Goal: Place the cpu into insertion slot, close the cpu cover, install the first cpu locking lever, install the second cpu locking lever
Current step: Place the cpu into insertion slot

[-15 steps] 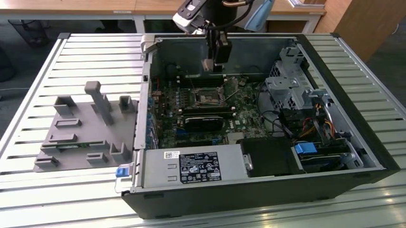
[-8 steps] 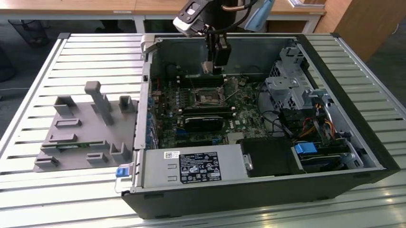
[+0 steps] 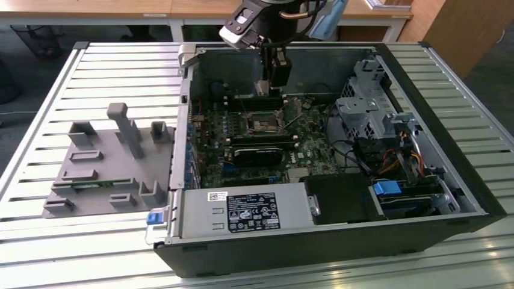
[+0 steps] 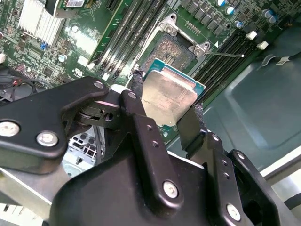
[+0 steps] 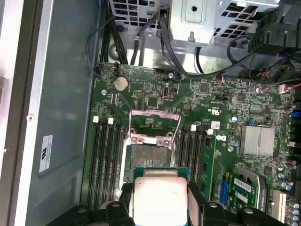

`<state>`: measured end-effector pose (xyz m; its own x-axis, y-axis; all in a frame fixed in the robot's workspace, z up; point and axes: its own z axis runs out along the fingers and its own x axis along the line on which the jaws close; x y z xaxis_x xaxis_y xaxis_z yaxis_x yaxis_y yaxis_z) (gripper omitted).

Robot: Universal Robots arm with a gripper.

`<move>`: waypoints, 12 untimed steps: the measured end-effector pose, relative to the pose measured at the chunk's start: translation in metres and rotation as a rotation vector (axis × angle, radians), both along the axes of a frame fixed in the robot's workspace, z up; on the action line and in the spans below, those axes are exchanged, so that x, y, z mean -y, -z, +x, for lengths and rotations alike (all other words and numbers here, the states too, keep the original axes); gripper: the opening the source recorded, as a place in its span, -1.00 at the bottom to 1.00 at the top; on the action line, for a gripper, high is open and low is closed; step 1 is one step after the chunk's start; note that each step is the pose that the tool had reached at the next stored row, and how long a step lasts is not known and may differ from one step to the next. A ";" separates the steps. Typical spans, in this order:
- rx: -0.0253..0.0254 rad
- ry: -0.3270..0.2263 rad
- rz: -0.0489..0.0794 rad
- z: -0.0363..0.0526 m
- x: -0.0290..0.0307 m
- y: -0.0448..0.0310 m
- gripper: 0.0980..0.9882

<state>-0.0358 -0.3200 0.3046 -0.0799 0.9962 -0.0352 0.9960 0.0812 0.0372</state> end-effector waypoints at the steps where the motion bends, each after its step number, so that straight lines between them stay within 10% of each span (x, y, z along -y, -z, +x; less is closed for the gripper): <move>1: 0.0000 0.000 0.000 0.0000 -0.0003 0.0009 0.00; 12: 0.0001 0.000 -0.002 0.0000 -0.0053 0.0109 0.00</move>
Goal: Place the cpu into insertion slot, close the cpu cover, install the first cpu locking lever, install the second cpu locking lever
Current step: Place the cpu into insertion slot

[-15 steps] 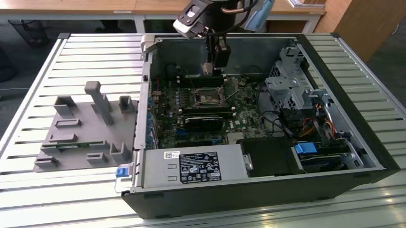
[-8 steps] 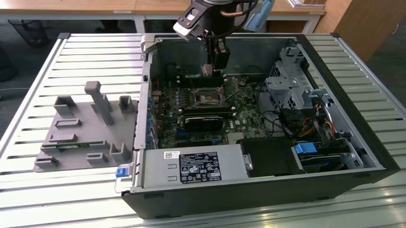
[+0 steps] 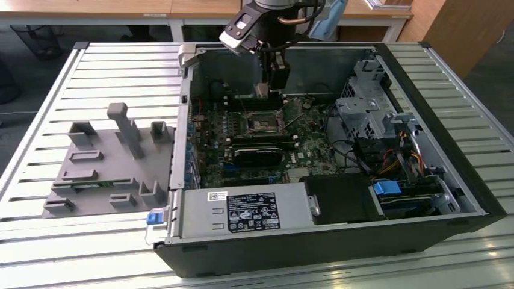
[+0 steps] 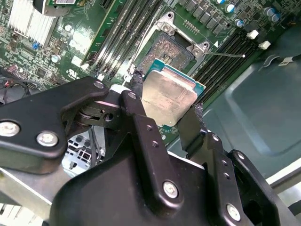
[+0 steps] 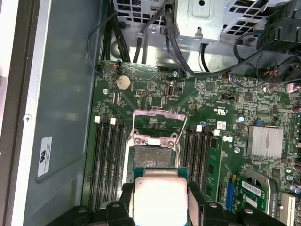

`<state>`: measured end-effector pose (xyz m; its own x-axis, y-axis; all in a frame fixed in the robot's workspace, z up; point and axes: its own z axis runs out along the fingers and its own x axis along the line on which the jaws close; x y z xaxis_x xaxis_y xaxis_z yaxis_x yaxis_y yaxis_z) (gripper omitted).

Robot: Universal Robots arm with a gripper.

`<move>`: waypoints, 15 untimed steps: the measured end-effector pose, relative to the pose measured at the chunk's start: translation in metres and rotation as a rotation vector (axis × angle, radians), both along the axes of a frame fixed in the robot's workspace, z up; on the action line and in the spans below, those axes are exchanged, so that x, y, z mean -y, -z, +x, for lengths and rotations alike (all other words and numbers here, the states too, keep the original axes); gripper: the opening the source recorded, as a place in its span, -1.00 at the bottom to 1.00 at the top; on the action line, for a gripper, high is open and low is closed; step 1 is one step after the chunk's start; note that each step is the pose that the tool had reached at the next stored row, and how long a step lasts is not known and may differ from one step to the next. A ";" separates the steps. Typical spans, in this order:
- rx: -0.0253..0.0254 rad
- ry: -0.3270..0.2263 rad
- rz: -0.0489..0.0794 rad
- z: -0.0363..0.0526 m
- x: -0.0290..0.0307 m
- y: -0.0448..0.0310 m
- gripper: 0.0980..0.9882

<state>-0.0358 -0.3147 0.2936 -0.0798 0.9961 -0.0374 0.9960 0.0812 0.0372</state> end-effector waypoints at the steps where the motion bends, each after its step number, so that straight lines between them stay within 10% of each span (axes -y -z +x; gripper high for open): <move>1: -0.0001 0.000 0.000 0.0000 -0.0004 0.0010 0.00; 15: -0.0001 0.000 -0.001 0.0000 -0.0027 0.0197 0.00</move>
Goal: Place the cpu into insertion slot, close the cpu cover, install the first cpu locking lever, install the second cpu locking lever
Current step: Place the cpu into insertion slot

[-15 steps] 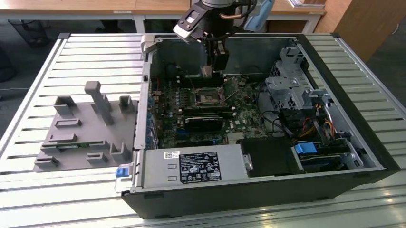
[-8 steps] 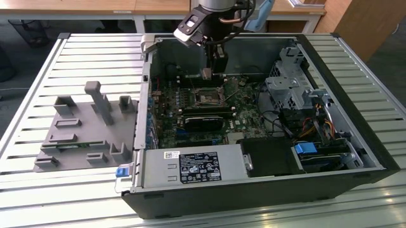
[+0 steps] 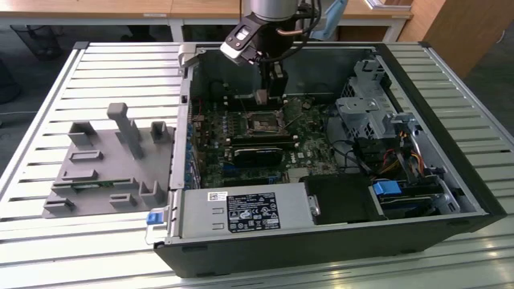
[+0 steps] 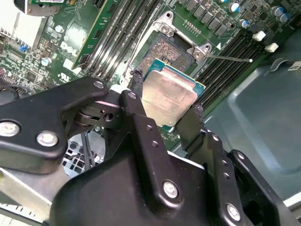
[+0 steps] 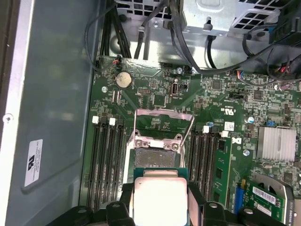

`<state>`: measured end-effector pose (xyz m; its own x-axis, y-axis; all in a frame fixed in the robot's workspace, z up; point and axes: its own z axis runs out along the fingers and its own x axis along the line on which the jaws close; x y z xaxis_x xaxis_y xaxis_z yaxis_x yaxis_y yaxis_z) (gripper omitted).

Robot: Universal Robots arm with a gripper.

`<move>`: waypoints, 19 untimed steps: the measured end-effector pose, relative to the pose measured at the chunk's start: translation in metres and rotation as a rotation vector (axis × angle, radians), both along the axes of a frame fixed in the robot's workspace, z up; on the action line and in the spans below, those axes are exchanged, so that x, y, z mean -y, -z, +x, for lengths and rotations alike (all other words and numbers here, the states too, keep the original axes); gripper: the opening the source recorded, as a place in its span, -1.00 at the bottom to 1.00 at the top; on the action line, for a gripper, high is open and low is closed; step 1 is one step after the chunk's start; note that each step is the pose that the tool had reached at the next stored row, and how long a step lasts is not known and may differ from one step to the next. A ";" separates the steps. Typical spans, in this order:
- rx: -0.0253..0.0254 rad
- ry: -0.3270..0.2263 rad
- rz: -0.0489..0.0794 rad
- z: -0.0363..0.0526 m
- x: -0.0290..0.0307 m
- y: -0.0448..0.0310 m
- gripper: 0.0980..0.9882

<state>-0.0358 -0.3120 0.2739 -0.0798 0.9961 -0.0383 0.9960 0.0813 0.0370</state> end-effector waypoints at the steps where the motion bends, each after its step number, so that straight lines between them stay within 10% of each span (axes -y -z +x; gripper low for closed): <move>1: 0.0000 0.000 0.000 0.0000 -0.0001 0.0011 0.00; 19: 0.0000 0.000 0.000 0.0000 -0.0014 0.0184 0.00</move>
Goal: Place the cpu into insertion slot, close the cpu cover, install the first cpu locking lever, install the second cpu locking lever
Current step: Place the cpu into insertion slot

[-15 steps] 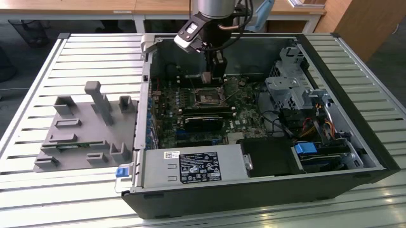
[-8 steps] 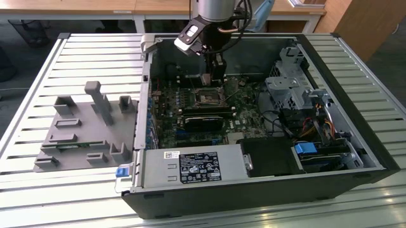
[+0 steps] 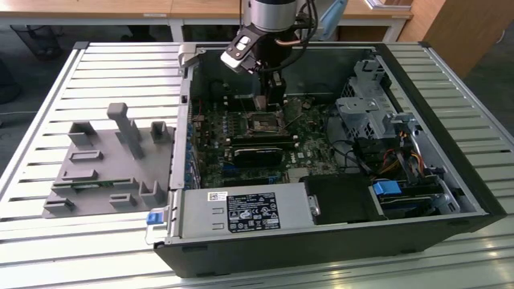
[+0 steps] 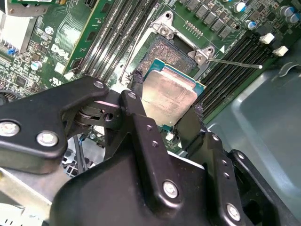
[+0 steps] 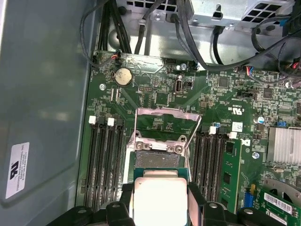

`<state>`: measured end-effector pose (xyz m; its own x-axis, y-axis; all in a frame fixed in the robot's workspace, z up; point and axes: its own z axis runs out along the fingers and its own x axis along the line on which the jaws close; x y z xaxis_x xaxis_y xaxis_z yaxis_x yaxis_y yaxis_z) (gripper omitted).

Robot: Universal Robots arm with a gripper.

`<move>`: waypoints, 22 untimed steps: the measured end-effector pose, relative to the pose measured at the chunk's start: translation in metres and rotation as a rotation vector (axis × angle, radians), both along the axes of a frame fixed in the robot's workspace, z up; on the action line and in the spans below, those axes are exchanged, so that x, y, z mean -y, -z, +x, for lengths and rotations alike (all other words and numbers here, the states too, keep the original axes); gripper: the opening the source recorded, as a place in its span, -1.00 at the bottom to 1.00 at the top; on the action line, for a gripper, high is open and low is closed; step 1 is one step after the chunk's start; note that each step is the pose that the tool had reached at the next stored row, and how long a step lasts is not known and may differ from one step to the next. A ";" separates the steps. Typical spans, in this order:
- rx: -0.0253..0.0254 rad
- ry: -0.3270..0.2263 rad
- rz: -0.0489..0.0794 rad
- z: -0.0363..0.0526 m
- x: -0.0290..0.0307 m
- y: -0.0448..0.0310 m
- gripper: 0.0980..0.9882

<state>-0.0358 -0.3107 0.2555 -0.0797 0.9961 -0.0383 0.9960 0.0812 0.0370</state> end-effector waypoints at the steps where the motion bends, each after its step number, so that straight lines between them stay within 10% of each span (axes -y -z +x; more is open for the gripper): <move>1: 0.0000 0.000 0.000 0.0000 -0.0001 0.0009 0.00; 18: 0.0001 0.037 -0.002 0.0000 -0.0011 0.0104 0.00; 22: 0.0183 0.040 -0.002 -0.0012 -0.0011 0.0122 0.00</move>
<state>-0.0370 -0.3096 0.2433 -0.0391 0.9984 -0.0410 0.9976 0.0413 0.0551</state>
